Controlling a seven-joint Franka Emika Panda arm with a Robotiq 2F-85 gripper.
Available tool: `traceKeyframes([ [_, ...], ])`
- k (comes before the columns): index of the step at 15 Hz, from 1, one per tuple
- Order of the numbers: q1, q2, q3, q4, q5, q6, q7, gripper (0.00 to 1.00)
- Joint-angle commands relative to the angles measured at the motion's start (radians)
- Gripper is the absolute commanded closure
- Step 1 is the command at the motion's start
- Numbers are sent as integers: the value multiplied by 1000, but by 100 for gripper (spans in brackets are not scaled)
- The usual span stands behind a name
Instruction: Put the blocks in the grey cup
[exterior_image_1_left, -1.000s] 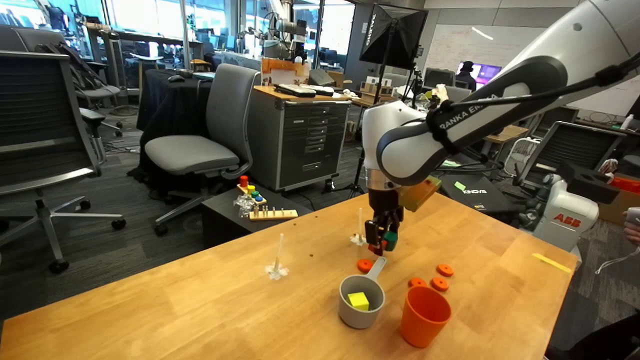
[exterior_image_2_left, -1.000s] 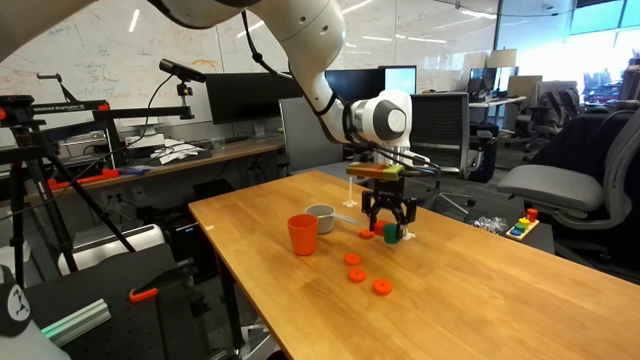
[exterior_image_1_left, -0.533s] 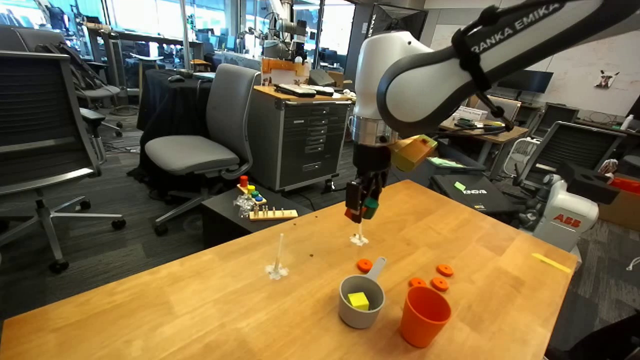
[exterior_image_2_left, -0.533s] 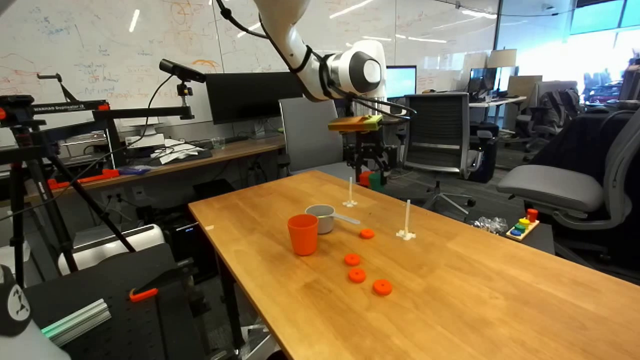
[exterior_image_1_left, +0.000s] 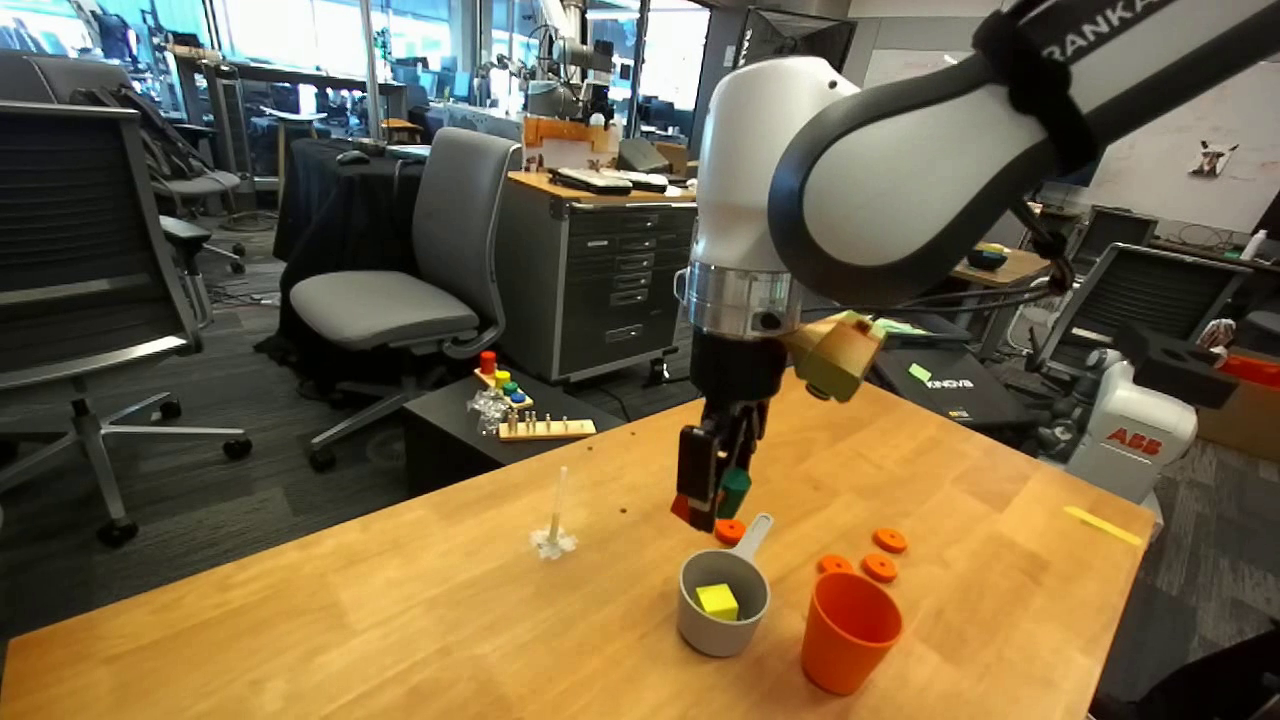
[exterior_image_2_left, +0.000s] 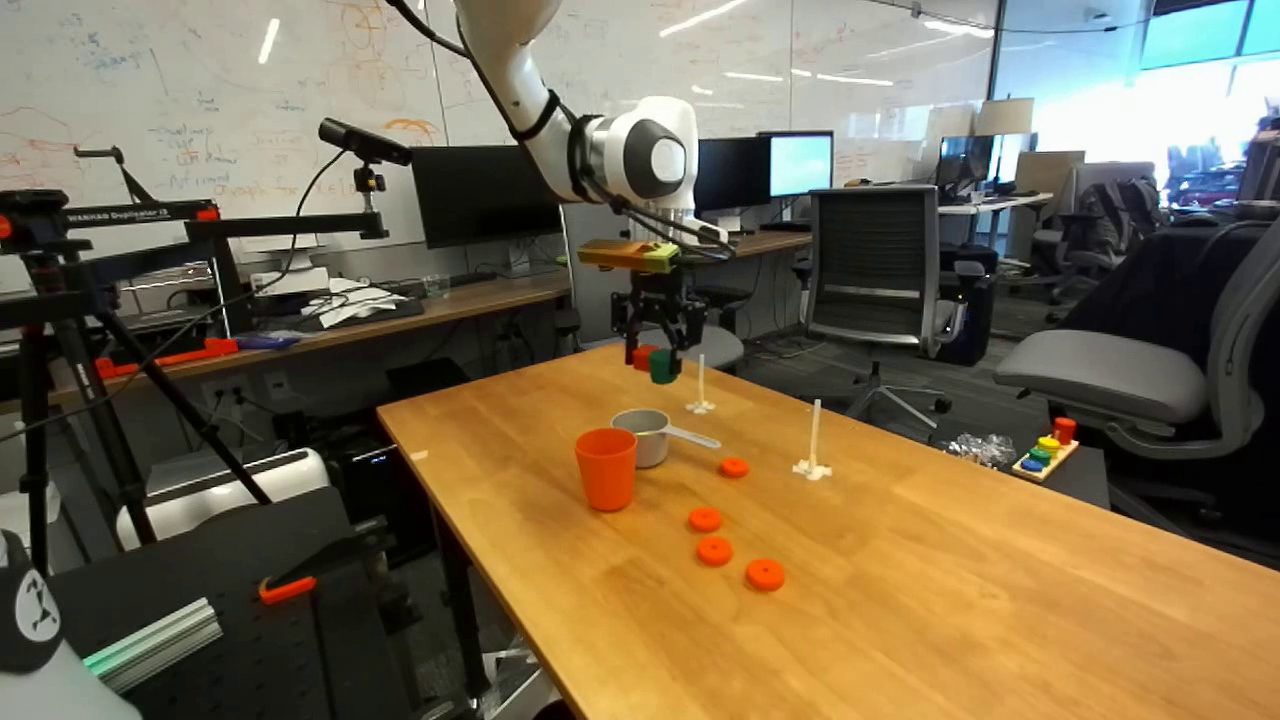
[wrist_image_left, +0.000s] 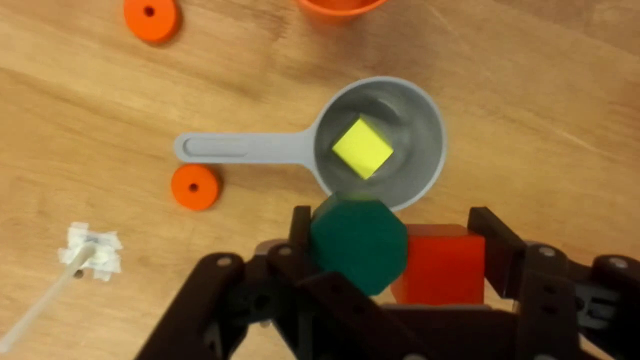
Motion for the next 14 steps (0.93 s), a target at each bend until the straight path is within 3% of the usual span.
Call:
traceKeyframes([
  [1, 2, -47, 20, -116, 39, 61, -5, 47],
  [7, -1, -38, 7, -158, 32, 96, -9, 47],
  [8, -6, -37, 9, -159, 38, 92, -14, 13],
  [9, -6, -36, 6, -162, 36, 91, -11, 5],
  [11, -10, -37, 0, -168, 32, 90, -7, 0],
  [14, -20, -42, 3, -177, 46, 80, -8, 0],
])
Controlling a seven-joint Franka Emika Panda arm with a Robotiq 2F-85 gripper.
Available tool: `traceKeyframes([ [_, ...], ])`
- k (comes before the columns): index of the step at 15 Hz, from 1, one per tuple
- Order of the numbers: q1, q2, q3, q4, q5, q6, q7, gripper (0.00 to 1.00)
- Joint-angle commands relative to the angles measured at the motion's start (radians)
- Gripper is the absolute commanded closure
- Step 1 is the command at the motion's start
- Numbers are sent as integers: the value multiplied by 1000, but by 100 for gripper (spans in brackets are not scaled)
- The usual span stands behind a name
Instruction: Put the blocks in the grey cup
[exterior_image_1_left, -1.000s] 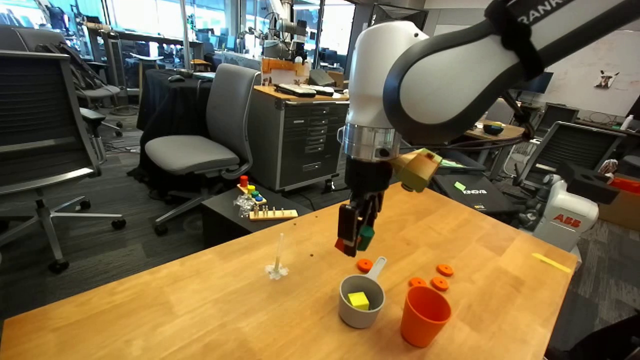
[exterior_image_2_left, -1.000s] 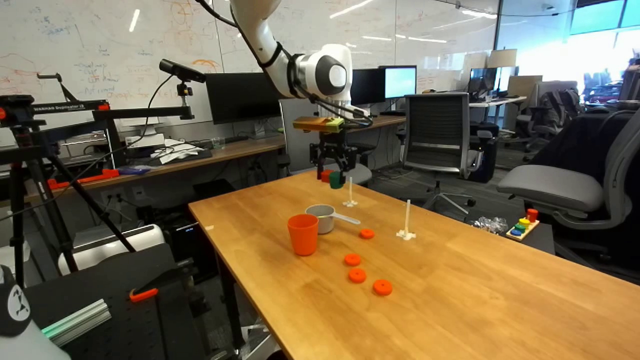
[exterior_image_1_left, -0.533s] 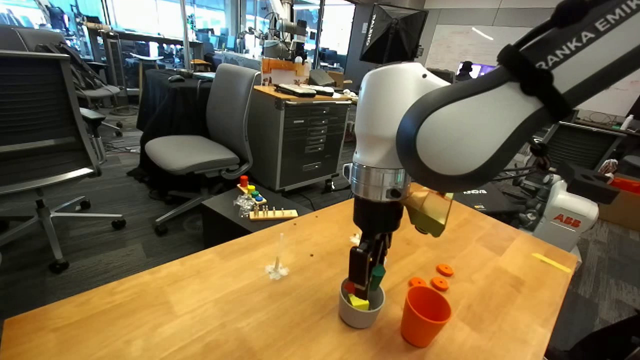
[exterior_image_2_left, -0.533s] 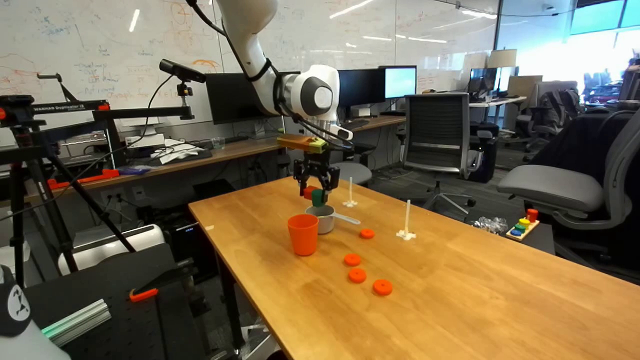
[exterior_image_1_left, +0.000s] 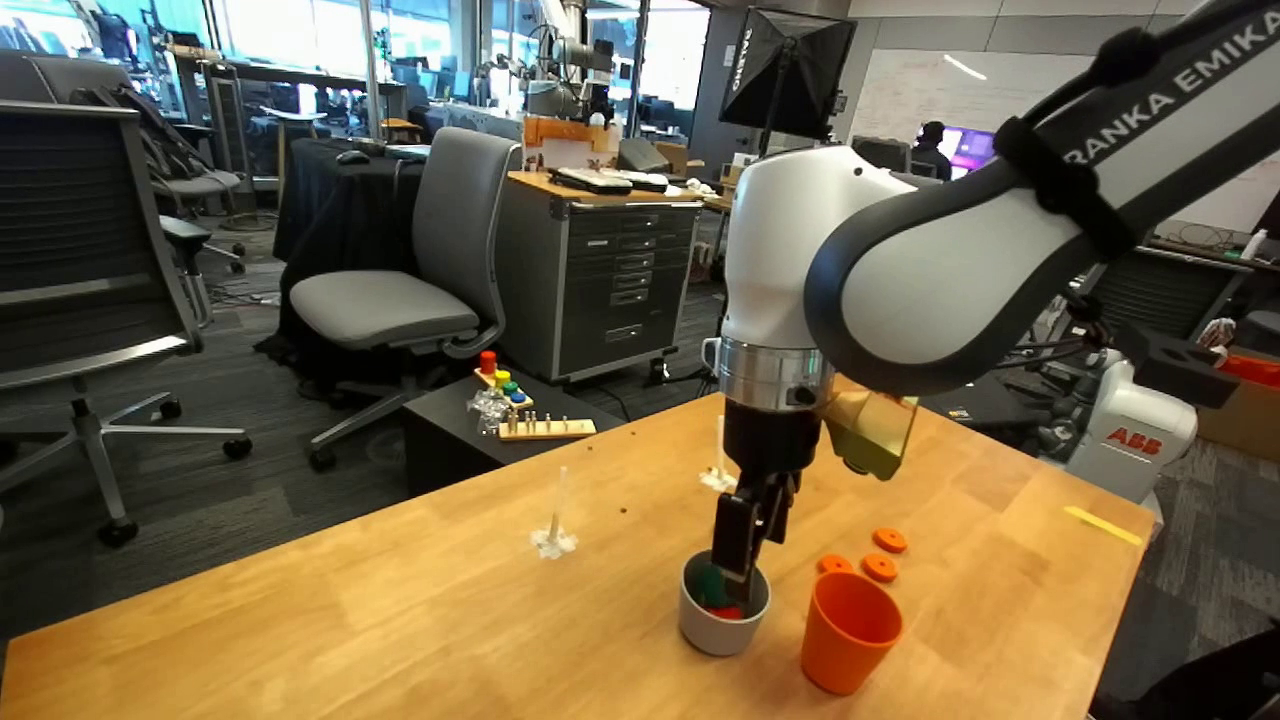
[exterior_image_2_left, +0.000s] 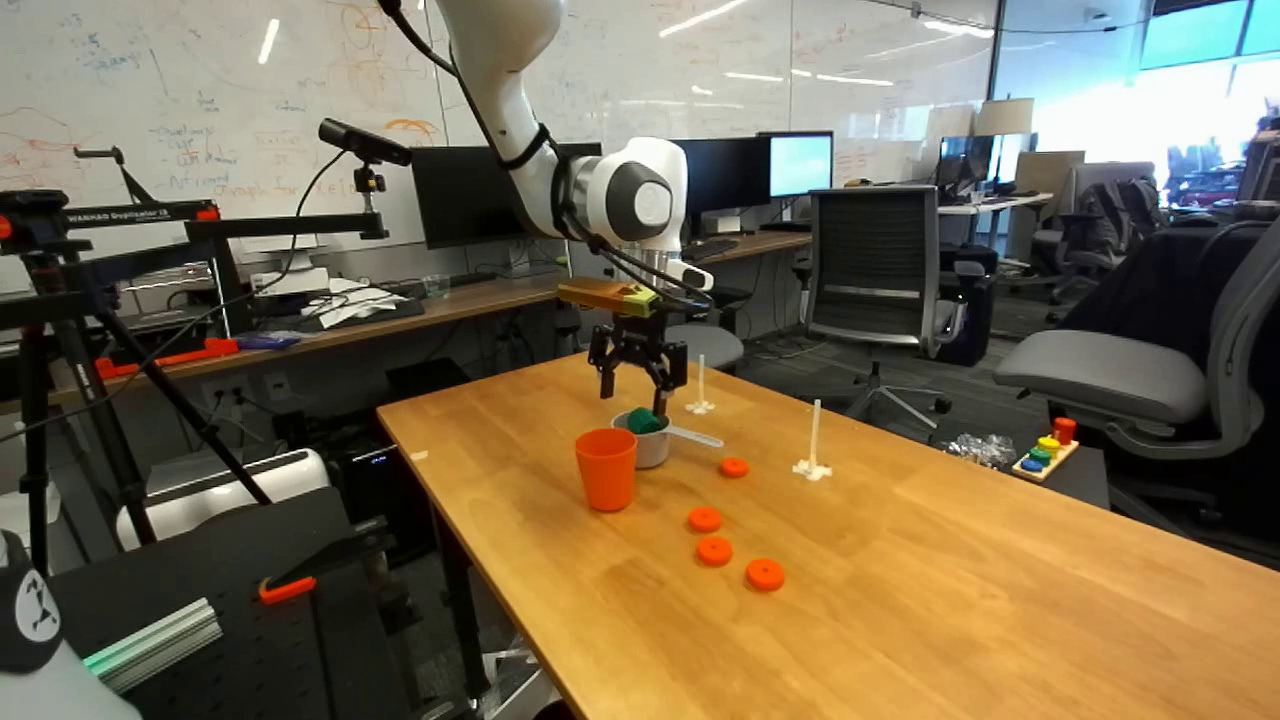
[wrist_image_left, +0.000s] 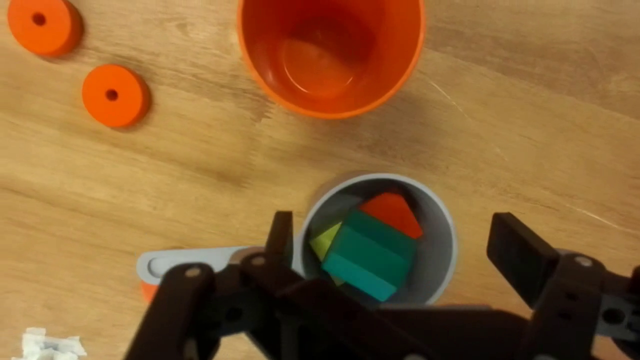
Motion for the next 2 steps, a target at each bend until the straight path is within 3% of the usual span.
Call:
traceKeyframes([
  [1, 5, 1, -7, 2, 9, -3, -4, 0],
  [2, 3, 1, -8, 0, 10, -3, -4, 0],
])
